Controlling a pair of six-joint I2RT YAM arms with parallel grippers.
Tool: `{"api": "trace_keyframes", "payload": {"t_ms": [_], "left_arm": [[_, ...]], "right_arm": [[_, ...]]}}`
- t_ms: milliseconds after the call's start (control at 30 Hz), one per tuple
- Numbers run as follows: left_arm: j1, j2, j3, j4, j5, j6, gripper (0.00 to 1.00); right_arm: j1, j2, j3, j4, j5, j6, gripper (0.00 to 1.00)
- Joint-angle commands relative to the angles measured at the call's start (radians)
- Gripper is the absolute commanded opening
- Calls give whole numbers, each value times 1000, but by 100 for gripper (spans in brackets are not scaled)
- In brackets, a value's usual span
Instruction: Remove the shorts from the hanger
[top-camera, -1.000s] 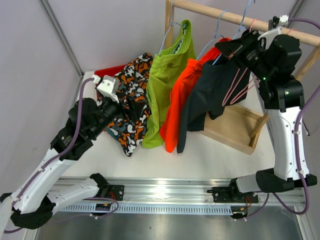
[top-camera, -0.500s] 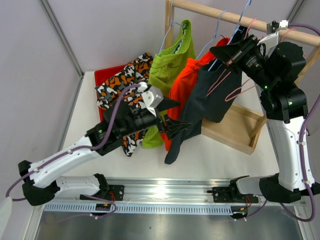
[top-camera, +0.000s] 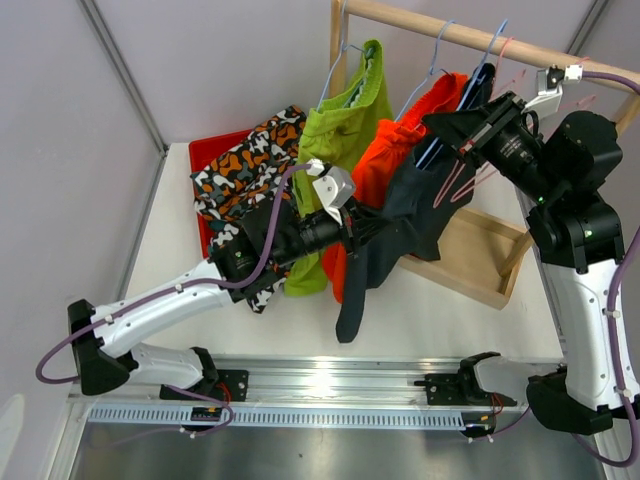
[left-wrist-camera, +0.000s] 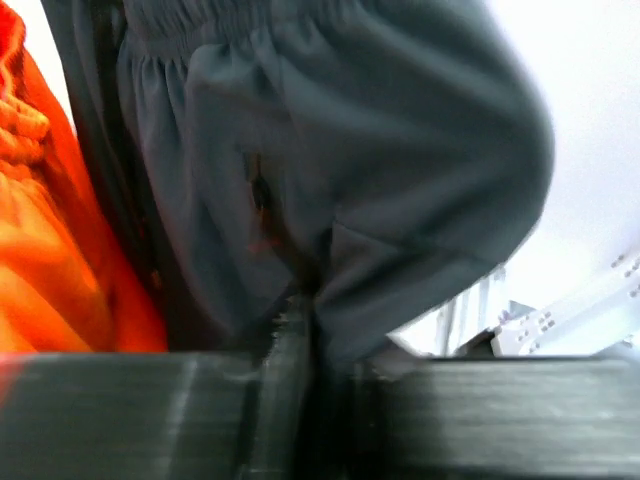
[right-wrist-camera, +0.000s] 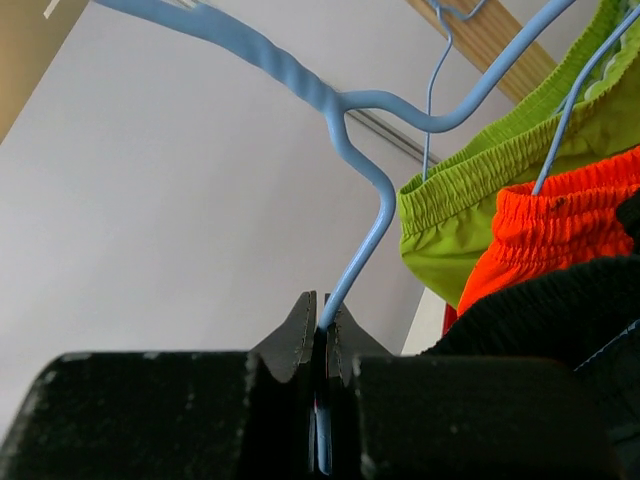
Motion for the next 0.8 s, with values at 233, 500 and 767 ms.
{"api": "trace_keyframes", "payload": {"t_ms": [233,500,767], "left_arm": [[-91,-205,-163,65,-162,12,0],[-347,-475,-467,-26,-396,-19,0],[-421,-398,-476,-1,-557,-33,0]], "right_arm": [[-81,-17,-47,141,-92,70,0],[-226,40,-2,205,-201,146,0],[-245,20,-67,257,-231,237,0]]}}
